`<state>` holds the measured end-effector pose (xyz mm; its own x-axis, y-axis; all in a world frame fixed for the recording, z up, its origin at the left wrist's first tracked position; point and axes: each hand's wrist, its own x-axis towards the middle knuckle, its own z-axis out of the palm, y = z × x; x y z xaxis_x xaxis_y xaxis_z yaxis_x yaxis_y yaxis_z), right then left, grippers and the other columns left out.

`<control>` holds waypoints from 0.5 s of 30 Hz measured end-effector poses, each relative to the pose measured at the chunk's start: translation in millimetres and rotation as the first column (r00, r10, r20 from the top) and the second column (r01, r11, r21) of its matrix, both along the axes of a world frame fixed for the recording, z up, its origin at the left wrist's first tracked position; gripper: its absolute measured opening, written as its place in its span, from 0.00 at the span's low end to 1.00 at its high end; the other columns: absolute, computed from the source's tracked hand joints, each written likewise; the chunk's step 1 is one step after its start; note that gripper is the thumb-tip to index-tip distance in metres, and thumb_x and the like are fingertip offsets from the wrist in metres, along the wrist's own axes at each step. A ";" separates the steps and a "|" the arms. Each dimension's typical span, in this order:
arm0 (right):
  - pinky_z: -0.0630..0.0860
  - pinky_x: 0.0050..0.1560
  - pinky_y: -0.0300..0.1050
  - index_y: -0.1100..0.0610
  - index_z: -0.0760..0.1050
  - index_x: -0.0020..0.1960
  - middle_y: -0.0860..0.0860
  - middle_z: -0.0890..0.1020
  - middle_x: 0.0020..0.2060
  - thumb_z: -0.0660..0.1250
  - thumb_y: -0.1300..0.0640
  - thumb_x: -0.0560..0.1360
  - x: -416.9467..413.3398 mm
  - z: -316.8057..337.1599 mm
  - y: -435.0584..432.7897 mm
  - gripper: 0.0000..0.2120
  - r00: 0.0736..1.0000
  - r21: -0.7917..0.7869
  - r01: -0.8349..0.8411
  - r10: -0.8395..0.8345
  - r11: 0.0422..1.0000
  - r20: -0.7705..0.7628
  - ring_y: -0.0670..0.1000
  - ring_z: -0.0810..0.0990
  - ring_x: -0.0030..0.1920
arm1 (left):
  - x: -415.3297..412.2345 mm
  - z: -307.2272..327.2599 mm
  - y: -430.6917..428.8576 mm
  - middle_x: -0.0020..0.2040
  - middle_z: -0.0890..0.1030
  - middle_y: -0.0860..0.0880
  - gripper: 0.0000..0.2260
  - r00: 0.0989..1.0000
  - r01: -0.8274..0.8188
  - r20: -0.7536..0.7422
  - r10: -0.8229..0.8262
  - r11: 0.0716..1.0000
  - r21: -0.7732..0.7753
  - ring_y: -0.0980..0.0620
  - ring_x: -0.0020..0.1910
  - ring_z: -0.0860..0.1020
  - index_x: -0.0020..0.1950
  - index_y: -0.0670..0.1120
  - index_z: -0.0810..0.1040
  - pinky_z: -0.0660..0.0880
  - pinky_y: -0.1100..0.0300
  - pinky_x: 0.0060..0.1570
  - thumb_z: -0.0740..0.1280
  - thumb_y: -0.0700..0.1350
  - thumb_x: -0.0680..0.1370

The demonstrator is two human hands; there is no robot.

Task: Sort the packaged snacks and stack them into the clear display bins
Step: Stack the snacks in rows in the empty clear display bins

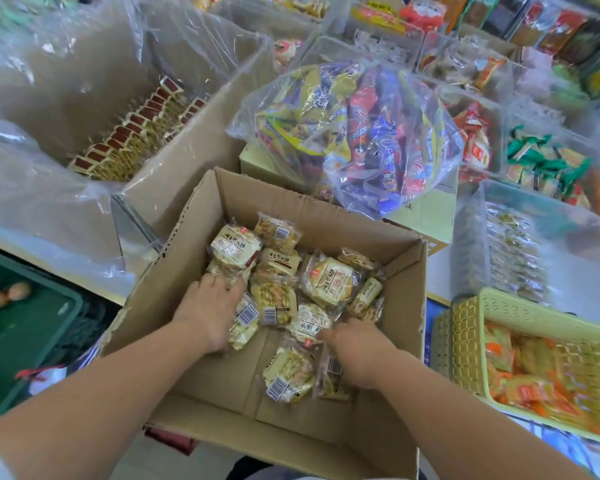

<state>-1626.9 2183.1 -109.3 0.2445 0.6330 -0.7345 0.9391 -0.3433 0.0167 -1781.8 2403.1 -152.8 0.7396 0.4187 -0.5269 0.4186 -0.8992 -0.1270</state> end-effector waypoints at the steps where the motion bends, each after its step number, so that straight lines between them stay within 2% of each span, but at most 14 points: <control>1: 0.72 0.62 0.57 0.52 0.67 0.72 0.57 0.76 0.61 0.65 0.64 0.76 -4.6 -3.5 -0.5 0.26 0.999 -0.018 -0.036 0.036 0.999 0.015 0.60 0.72 0.63 | 0.2 -1.4 -3.0 0.69 0.68 0.44 0.53 1.000 -0.022 -0.011 0.021 0.998 -0.060 0.42 0.68 0.69 0.76 0.51 0.55 0.71 0.49 0.64 0.81 0.62 0.62; 4: 0.69 0.62 0.56 0.53 0.70 0.72 0.57 0.74 0.64 0.65 0.61 0.78 -15.2 -12.8 -0.5 0.23 0.986 -0.042 -0.144 0.146 0.989 0.078 0.60 0.71 0.65 | -0.7 -2.4 -10.1 0.67 0.65 0.45 0.50 0.996 -0.084 -0.050 0.075 0.975 -0.208 0.40 0.64 0.74 0.71 0.51 0.58 0.77 0.49 0.60 0.85 0.58 0.58; 7: 0.69 0.60 0.54 0.53 0.75 0.66 0.55 0.76 0.61 0.67 0.57 0.77 -15.6 -13.1 2.6 0.17 0.986 -0.022 -0.157 0.158 0.987 0.055 0.59 0.72 0.63 | -5.3 -3.0 -9.9 0.69 0.64 0.45 0.53 0.995 -0.078 -0.078 0.062 0.971 -0.225 0.40 0.65 0.74 0.72 0.51 0.57 0.76 0.48 0.61 0.86 0.58 0.57; 9: 0.72 0.53 0.51 0.50 0.77 0.54 0.53 0.78 0.54 0.74 0.50 0.73 -11.9 -6.1 5.3 0.12 0.995 0.027 -0.065 0.067 0.998 -0.073 0.56 0.75 0.56 | -7.5 -3.6 -7.7 0.71 0.68 0.45 0.55 0.996 -0.061 -0.077 0.044 0.972 -0.229 0.40 0.66 0.73 0.75 0.52 0.56 0.75 0.48 0.62 0.85 0.59 0.58; 11: 0.73 0.44 0.48 0.49 0.72 0.43 0.52 0.80 0.48 0.77 0.47 0.69 -9.0 2.9 8.6 0.15 0.963 0.050 0.125 -0.108 0.991 -0.248 0.54 0.76 0.48 | -7.4 -2.6 -4.9 0.67 0.75 0.46 0.56 0.998 -0.041 -0.064 0.027 0.971 -0.235 0.41 0.64 0.74 0.76 0.51 0.56 0.75 0.48 0.60 0.85 0.60 0.58; 13: 0.75 0.43 0.50 0.51 0.72 0.41 0.54 0.80 0.47 0.79 0.45 0.68 -9.9 7.5 14.7 0.17 0.906 0.079 0.265 -0.219 0.961 -0.363 0.55 0.77 0.45 | -5.8 -0.2 -3.6 0.65 0.78 0.47 0.57 0.996 -0.049 -0.081 0.028 0.963 -0.265 0.42 0.63 0.74 0.76 0.51 0.57 0.74 0.49 0.57 0.84 0.63 0.56; 15: 0.77 0.47 0.52 0.55 0.74 0.45 0.55 0.79 0.50 0.79 0.44 0.68 -16.6 4.6 20.3 0.19 0.888 0.081 0.301 -0.248 0.950 -0.387 0.57 0.78 0.49 | -4.6 1.6 -3.4 0.65 0.78 0.46 0.59 0.990 -0.111 -0.121 0.074 0.934 -0.339 0.42 0.62 0.75 0.76 0.51 0.56 0.76 0.49 0.57 0.85 0.62 0.54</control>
<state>-1643.5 2203.3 -104.8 0.1527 0.6792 -0.7179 0.7364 -0.5626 -0.3757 -1786.4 2399.8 -151.1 0.6392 0.2623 -0.7229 0.5035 -0.8533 0.1356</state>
